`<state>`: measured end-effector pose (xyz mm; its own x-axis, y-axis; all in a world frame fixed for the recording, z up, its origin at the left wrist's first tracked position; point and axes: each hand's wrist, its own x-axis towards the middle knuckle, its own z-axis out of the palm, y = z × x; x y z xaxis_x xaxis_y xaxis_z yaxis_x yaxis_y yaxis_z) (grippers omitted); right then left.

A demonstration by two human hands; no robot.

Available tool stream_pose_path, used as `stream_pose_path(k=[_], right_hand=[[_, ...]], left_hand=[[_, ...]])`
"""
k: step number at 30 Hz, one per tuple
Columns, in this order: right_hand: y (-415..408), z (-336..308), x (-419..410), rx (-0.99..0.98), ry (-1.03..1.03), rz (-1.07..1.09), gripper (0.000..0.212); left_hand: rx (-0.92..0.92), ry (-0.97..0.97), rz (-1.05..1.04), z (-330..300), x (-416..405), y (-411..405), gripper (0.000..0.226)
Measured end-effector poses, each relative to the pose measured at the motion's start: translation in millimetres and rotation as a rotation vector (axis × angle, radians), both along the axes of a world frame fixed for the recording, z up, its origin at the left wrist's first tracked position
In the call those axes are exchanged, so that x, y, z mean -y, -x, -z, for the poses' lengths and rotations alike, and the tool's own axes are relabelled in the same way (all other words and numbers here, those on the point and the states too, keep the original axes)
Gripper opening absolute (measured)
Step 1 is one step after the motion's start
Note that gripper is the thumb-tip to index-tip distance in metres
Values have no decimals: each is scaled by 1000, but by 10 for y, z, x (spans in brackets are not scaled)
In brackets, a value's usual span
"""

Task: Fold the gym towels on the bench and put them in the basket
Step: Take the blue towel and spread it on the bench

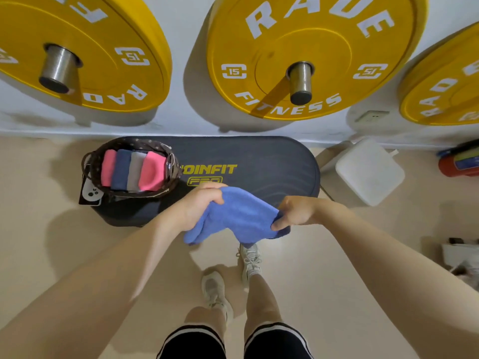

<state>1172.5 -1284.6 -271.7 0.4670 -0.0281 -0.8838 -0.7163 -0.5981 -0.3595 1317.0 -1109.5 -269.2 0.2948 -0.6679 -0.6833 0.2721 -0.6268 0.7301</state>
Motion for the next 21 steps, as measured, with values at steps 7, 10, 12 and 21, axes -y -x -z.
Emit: stream_pose_path(k=[7, 10, 12, 21], right_hand=[[-10, 1024, 259, 263, 126, 226, 42], [-222, 1703, 409, 391, 254, 214, 44], [-355, 2146, 528, 440, 305, 242, 47], [-665, 3431, 991, 636, 288, 401, 24]], left_hand=[[394, -246, 254, 1081, 35, -298, 21], [702, -296, 398, 1810, 241, -470, 25], [871, -300, 376, 2273, 367, -557, 30], [1358, -397, 304, 3324, 901, -1167, 20]])
